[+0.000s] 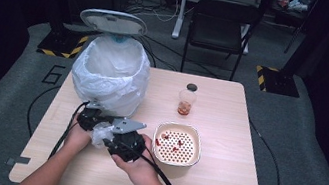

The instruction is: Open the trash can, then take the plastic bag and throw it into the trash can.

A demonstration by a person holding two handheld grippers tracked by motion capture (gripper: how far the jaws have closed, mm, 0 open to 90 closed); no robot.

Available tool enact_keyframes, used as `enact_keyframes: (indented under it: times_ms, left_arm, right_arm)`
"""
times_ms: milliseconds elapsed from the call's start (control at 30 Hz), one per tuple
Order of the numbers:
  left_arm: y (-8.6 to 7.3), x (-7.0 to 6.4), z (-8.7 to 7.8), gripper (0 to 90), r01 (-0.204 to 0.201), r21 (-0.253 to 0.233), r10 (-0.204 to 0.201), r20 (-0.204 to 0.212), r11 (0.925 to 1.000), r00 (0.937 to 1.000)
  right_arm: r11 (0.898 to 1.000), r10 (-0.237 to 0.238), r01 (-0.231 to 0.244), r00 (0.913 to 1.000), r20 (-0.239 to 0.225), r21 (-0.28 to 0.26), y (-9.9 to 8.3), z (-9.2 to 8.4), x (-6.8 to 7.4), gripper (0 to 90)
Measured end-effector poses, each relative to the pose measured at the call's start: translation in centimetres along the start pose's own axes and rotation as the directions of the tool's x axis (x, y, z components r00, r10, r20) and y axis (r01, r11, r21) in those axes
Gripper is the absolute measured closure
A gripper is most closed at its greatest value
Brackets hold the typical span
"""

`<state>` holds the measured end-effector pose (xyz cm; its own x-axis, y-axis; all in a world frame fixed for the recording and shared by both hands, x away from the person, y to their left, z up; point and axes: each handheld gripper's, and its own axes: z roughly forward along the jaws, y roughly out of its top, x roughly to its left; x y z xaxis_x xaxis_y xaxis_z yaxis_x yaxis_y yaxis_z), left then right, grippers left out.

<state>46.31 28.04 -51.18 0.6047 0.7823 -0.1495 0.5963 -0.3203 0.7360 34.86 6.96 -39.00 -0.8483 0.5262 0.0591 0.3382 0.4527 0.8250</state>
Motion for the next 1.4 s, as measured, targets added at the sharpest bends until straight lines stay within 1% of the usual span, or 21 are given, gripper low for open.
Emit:
enact_keyframes:
  times_ms: [133, 200, 233, 300, 333, 367, 433, 467, 533, 700, 800, 833, 900, 933, 967, 1033, 1100, 1233, 1300, 1367, 1400]
  left_arm:
    - [0.0, -0.1, 0.0, 90.0, 0.004, -0.009, -0.004, 0.004, 1.0, 1.0]
    - [0.1, 0.0, 0.1, 90.0, -0.016, -0.015, 0.016, 0.0, 0.9998, 0.9999]
    - [0.0, -0.1, 0.1, 90.0, 0.002, -0.021, -0.002, 0.0, 0.9998, 1.0]
    - [0.0, -0.2, 0.1, 90.0, 0.011, -0.02, -0.011, 0.002, 0.9997, 0.9999]
    - [0.0, 0.0, 0.1, 90.0, -0.008, -0.019, 0.007, -0.01, 0.9998, 0.9999]
    - [0.1, 0.1, 0.2, 90.0, -0.015, -0.021, 0.015, 0.006, 0.9997, 0.9999]
    - [0.1, 0.1, 0.2, 90.0, -0.015, -0.02, 0.015, 0.008, 0.9997, 0.9999]
    - [0.1, 0.2, 0.1, 90.0, -0.042, -0.016, 0.042, 0.003, 0.999, 0.9991]
    - [0.1, 0.3, 0.2, 90.0, -0.04, -0.017, 0.04, 0.006, 0.9991, 0.9992]
    - [0.1, 0.3, 0.2, 90.0, -0.037, -0.017, 0.037, 0.004, 0.9992, 0.9993]
    - [0.1, 0.4, 0.1, 90.0, -0.039, -0.014, 0.039, 0.003, 0.9991, 0.9992]
    - [0.0, 0.1, 0.2, 90.0, 0.003, -0.024, -0.003, 0.002, 0.9997, 1.0]
    - [0.1, 0.2, 0.1, 90.0, -0.023, -0.017, 0.024, 0.008, 0.9996, 0.9997]
    - [0.1, 0.3, 0.1, 90.0, -0.031, -0.015, 0.031, 0.001, 0.9994, 0.9995]
    - [0.0, 0.0, 0.2, 90.0, 0.009, -0.023, -0.009, 0.001, 0.9997, 1.0]
    - [0.0, 0.0, 0.2, 90.0, 0.015, -0.025, -0.015, 0.006, 0.9996, 0.9999]
    - [0.0, 0.1, 0.2, 90.0, -0.004, -0.02, 0.005, 0.008, 0.9998, 1.0]
    - [0.0, 0.2, 0.2, 90.0, -0.008, -0.02, 0.008, 0.012, 0.9998, 0.9999]
    - [0.0, 0.2, 0.2, 90.0, -0.01, -0.022, 0.01, 0.013, 0.9997, 0.9999]
    - [0.1, 0.4, 0.1, 90.0, -0.038, -0.017, 0.038, 0.008, 0.9991, 0.9992]
    - [0.1, 0.4, 0.1, 90.0, -0.036, -0.017, 0.036, 0.005, 0.9992, 0.9993]
  right_arm:
    - [1.0, -0.004, 0.004, 0.9997, 0.024, -0.02, 2.0, -1.8, -1.2, 70.1]
    - [1.0, 0.01, -0.009, 0.9996, 0.026, -0.028, 2.9, -2.6, -1.9, 70.1]
    - [0.999, 0.018, -0.017, 0.9996, 0.024, -0.033, 3.4, -3.0, -2.2, 70.1]
    - [0.999, 0.014, -0.013, 0.9991, 0.04, -0.042, 4.6, -3.8, -2.8, 70.0]
    - [0.999, 0.014, -0.012, 0.9986, 0.05, -0.048, 5.2, -4.1, -3.1, 69.8]
    - [0.998, 0.015, -0.012, 0.9983, 0.057, -0.057, 5.8, -4.5, -3.5, 69.7]
    - [0.998, 0.027, -0.023, 0.9976, 0.064, -0.064, 6.9, -4.9, -4.3, 69.7]
    - [0.997, 0.033, -0.028, 0.9973, 0.065, -0.066, 7.4, -5.0, -4.7, 69.7]
    - [0.997, 0.029, -0.024, 0.9955, 0.09, -0.067, 8.3, -5.0, -5.5, 69.7]
    - [0.995, 0.072, -0.065, 0.9923, 0.101, -0.071, 9.7, -4.5, -7.2, 69.8]
    - [0.995, 0.068, -0.058, 0.9897, 0.126, -0.083, 10.5, -4.3, -7.7, 69.8]
    - [0.995, 0.071, -0.06, 0.9894, 0.127, -0.085, 10.7, -4.3, -7.9, 69.9]
    - [0.994, 0.077, -0.066, 0.9884, 0.131, -0.085, 11.2, -4.2, -8.1, 69.8]
    - [0.994, 0.064, -0.052, 0.9886, 0.136, -0.092, 11.5, -4.2, -8.2, 69.8]
    - [0.994, 0.068, -0.055, 0.9883, 0.137, -0.092, 11.7, -4.2, -8.3, 69.8]
    - [0.994, 0.061, -0.047, 0.9885, 0.139, -0.099, 12.2, -4.2, -8.4, 69.8]
    - [0.994, 0.063, -0.049, 0.9871, 0.147, -0.1, 12.7, -4.1, -8.5, 69.8]
    - [0.993, 0.061, -0.045, 0.9878, 0.144, -0.112, 13.8, -3.7, -8.8, 69.8]
    - [0.993, 0.049, -0.033, 0.9882, 0.145, -0.111, 14.3, -3.2, -8.8, 69.7]
    - [0.995, 0.039, -0.024, 0.9883, 0.147, -0.101, 14.8, -2.6, -8.9, 69.6]
    - [0.995, 0.035, -0.021, 0.9885, 0.147, -0.098, 15.0, -2.2, -8.9, 69.6]
